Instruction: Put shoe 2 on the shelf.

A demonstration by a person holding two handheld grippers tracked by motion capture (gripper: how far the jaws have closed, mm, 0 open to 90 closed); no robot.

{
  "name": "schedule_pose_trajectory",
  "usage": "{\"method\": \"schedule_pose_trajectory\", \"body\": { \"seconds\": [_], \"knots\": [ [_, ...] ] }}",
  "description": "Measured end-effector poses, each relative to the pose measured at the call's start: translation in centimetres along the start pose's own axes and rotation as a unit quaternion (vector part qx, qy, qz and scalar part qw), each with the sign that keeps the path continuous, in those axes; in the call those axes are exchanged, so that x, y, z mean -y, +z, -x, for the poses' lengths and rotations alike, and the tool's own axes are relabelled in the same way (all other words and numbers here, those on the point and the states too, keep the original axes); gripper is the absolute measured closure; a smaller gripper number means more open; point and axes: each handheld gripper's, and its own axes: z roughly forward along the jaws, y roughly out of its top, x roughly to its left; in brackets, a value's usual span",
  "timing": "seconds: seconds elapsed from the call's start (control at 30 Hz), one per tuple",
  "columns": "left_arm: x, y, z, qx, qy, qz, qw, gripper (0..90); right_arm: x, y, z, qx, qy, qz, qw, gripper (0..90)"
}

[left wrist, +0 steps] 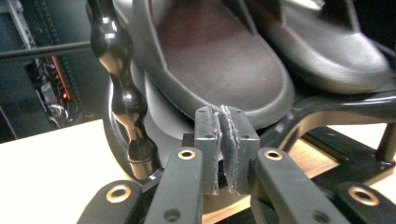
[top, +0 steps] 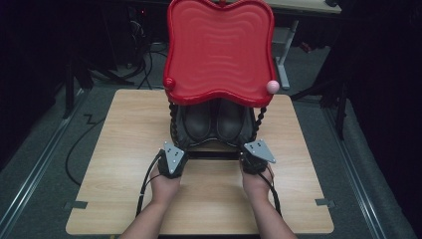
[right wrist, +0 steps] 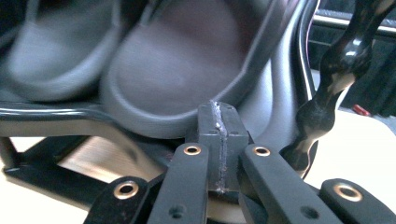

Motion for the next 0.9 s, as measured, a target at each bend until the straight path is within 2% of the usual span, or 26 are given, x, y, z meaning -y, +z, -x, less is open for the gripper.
{"method": "schedule_pose_trajectory", "body": {
  "seconds": [0.17,0.27,0.33,0.4,0.47,0.53,0.7,0.83,0.9],
  "knots": [
    [-0.1,0.6,0.0,0.002,-0.001,-0.004,1.0000,83.2,0.0,1.2,-0.1,0.001,0.001,-0.007,1.0000,90.0],
    [-0.3,0.5,0.0,0.003,-0.001,0.001,1.0000,82.7,-0.3,0.9,-0.3,0.007,-0.006,0.002,1.0000,89.9],
    [-0.4,0.5,0.1,0.007,0.000,0.003,1.0000,82.5,-0.6,0.1,-1.0,-0.006,-0.013,0.022,0.9996,89.9],
    [-0.4,0.4,0.1,0.008,-0.001,0.004,1.0000,81.6,-0.8,-0.4,-1.9,-0.022,-0.020,0.028,0.9992,89.9],
    [-0.5,0.0,0.1,0.013,-0.002,0.011,0.9999,80.6,-0.8,-0.5,-2.1,-0.032,-0.010,0.028,0.9991,89.9],
    [-0.7,-0.4,0.2,0.020,0.000,0.016,0.9997,78.1,-0.7,-0.8,-2.1,-0.034,-0.010,0.028,0.9990,89.9],
    [-0.3,-2.4,0.2,0.042,0.010,0.018,0.9989,68.7,0.8,-2.4,-1.0,-0.044,-0.006,0.020,0.9988,87.1],
    [1.1,-4.5,-0.4,0.057,0.016,-0.010,0.9982,62.2,2.9,-3.9,0.6,-0.049,-0.004,0.001,0.9988,79.0],
    [2.2,-5.8,-0.9,0.053,0.024,-0.030,0.9978,58.7,4.1,-4.6,1.6,-0.051,-0.011,-0.010,0.9986,69.1]
  ]
}}
